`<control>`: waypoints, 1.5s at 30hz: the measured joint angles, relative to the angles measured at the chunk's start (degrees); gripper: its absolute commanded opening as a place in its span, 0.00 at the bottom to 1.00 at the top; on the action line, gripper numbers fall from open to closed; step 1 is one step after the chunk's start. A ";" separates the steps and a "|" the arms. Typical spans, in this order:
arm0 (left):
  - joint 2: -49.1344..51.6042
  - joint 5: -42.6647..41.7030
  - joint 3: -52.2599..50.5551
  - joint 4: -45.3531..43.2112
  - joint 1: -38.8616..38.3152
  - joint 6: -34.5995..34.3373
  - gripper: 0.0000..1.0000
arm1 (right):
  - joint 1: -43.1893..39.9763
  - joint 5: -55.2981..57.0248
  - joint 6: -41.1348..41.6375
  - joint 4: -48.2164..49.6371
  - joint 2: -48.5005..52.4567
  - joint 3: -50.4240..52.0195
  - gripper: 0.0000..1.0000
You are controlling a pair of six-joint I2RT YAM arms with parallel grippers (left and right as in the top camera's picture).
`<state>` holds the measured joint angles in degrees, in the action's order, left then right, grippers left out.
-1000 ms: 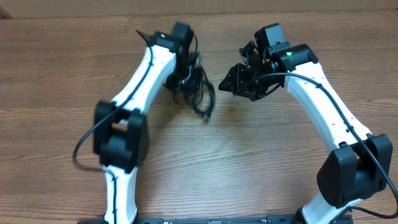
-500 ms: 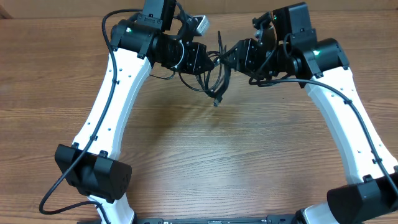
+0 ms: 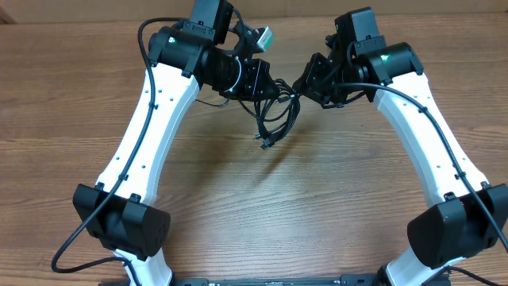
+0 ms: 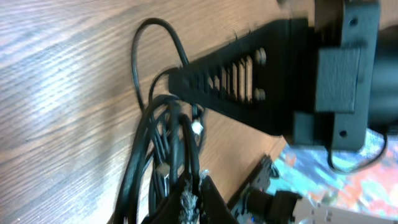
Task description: Untangle cables
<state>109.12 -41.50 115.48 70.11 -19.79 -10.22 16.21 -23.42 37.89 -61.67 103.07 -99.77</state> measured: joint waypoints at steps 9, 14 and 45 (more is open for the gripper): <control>0.02 10.32 0.00 -2.45 1.40 -7.06 0.04 | -2.40 4.44 -7.98 -16.33 0.00 -0.07 0.04; 0.02 15.47 0.00 -6.93 4.61 -13.35 0.04 | -4.76 4.83 -13.77 -18.93 -0.02 -0.07 0.04; 26.86 22.58 -0.09 -19.26 -12.70 -15.13 0.44 | -11.02 10.80 -9.68 -16.00 -0.02 2.01 0.77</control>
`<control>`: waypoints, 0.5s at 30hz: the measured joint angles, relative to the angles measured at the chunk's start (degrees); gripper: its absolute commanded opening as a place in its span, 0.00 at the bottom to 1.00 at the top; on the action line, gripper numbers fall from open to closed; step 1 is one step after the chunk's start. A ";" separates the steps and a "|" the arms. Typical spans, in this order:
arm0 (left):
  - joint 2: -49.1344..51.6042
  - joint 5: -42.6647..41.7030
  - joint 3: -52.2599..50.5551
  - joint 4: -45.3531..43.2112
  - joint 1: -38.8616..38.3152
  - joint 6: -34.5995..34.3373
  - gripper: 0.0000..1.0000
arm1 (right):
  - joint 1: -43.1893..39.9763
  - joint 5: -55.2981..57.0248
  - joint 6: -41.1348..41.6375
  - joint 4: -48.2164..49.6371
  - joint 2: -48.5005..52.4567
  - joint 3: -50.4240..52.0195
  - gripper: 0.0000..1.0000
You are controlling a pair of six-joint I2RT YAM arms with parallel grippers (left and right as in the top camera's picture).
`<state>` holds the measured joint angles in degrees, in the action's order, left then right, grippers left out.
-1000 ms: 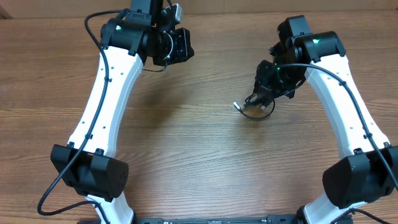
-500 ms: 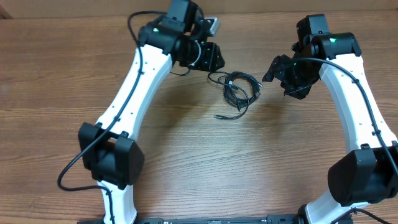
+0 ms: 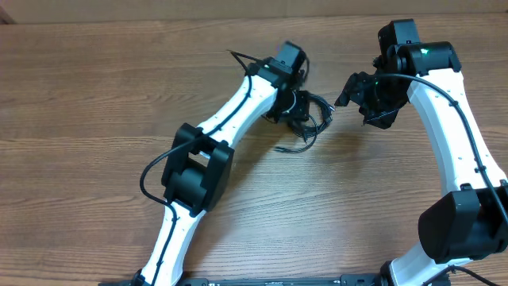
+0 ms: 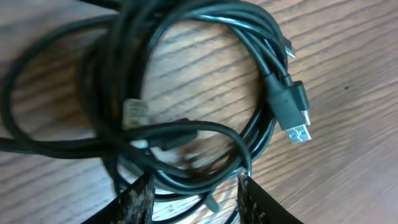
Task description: Untangle cables
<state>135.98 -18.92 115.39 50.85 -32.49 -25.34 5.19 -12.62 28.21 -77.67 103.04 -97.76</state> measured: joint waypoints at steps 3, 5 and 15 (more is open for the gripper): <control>0.13 3.65 0.00 -0.09 -2.12 -2.80 0.41 | 0.00 0.02 -0.59 -0.02 0.00 0.00 0.78; 0.55 5.20 0.00 0.04 -2.80 -3.91 0.37 | 0.00 0.02 -1.03 -0.09 0.00 0.00 0.79; 2.38 9.40 0.48 6.51 -3.06 -11.45 0.27 | 0.00 0.02 -6.80 -0.35 0.00 0.00 0.86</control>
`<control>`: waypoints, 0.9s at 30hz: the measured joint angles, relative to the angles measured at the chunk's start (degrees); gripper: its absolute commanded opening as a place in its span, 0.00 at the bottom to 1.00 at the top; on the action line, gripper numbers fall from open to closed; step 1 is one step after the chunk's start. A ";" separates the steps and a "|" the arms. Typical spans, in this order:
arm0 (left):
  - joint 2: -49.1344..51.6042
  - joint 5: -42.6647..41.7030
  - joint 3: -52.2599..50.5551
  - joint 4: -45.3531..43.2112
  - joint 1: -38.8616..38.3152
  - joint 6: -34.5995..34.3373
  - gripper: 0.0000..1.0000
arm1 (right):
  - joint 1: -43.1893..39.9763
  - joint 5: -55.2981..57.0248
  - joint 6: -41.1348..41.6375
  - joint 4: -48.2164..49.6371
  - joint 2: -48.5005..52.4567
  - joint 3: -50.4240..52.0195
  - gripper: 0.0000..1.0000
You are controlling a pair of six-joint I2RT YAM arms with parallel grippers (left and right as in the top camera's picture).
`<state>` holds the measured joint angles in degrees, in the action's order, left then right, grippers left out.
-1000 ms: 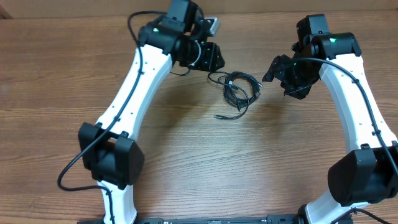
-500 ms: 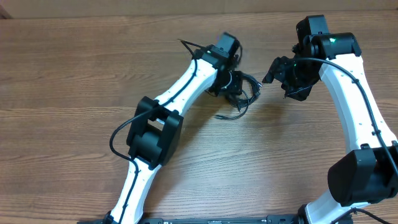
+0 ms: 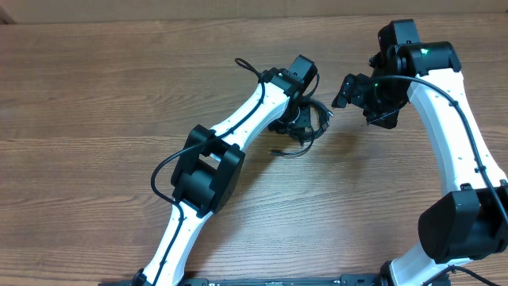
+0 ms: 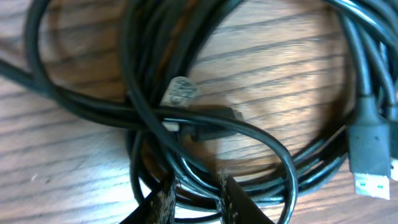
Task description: Untangle cables
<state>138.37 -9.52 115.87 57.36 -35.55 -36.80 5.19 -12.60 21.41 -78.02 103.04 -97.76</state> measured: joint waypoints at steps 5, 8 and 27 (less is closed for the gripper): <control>0.00 2.08 0.55 5.09 0.04 -3.78 0.04 | 0.00 -0.68 -0.87 0.81 0.00 0.00 0.93; 0.00 0.57 0.72 10.05 2.38 3.43 0.04 | 0.11 -4.04 -5.68 1.90 0.00 0.00 0.95; -10.60 -5.03 -13.88 1.44 13.75 17.94 0.32 | 0.11 -13.44 -13.68 1.90 0.00 0.00 0.96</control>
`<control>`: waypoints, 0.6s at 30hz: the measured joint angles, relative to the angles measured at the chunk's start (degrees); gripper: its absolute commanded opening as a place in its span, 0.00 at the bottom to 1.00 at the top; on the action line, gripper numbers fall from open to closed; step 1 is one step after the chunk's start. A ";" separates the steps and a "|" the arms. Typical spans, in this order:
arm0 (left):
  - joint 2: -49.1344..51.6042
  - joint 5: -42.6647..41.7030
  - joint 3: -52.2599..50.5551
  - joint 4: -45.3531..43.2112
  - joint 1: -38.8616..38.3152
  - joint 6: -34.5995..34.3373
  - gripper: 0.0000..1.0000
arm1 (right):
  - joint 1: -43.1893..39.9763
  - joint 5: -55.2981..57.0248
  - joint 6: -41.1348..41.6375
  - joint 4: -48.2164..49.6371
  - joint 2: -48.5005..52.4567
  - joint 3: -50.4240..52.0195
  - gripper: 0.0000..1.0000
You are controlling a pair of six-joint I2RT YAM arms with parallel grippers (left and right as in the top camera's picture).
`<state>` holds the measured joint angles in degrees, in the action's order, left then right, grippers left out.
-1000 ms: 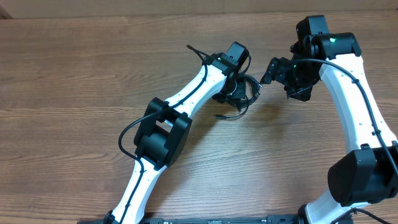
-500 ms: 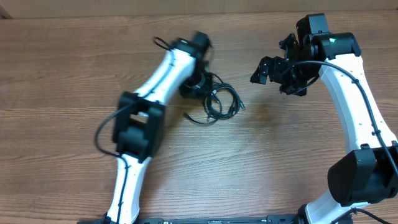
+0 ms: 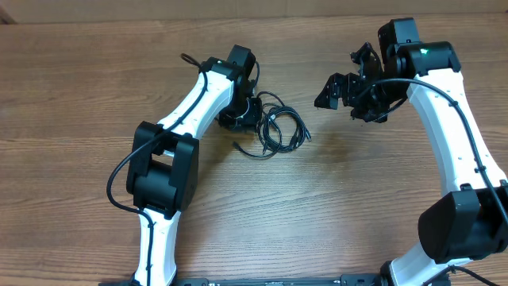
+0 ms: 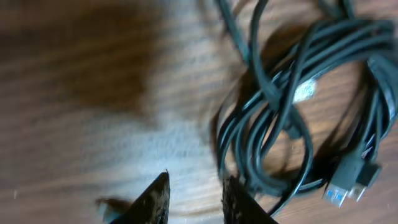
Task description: Untangle cables
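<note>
A tangled bundle of black cables [image 3: 274,127] lies on the wooden table, loops overlapping and loose ends sticking out. In the left wrist view the cable bundle [image 4: 292,124] fills the right side, with a blue-tipped USB plug [image 4: 349,185] at its lower right. My left gripper [image 3: 246,117] sits at the bundle's left edge. Seen from the wrist, the left gripper [image 4: 196,183] is open over bare wood, and its right finger [image 4: 235,198] almost touches the nearest loop. My right gripper [image 3: 332,89] hovers to the right of the bundle, apart from it, and looks open and empty.
The left arm [image 3: 190,103] stretches diagonally from the front edge up to the bundle. The right arm [image 3: 444,127] arches along the right side. The table's far edge [image 3: 119,21] runs just behind both wrists.
The bundle now lies further left on the table. My left gripper's fingers, then straddling cable strands, now stand over bare wood beside the bundle. The right gripper has shifted slightly left.
At first both grippers were at the bundle, held up between them at the rear centre. Then it lay on the table with the right gripper apart and the left gripper open over it. The left fingers then stood closer together around strands. Now they are off the bundle, which lies further left.
</note>
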<state>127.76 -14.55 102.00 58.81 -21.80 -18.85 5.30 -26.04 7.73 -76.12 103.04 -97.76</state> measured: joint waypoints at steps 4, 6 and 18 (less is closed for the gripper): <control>0.00 -0.02 -2.71 -7.30 -0.57 0.00 0.36 | 0.04 -0.52 -0.02 -0.02 0.00 0.00 0.96; 0.00 -0.09 -5.62 -10.03 -1.01 0.00 0.39 | 0.42 -0.63 -0.02 -0.04 0.00 0.00 0.96; -1.51 -1.03 -9.68 -13.53 -4.04 -0.04 0.04 | 5.20 -0.76 0.70 0.26 0.00 0.00 0.82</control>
<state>126.26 -15.57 92.31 45.28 -25.85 -18.90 10.50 -26.81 8.43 -75.85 103.04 -97.76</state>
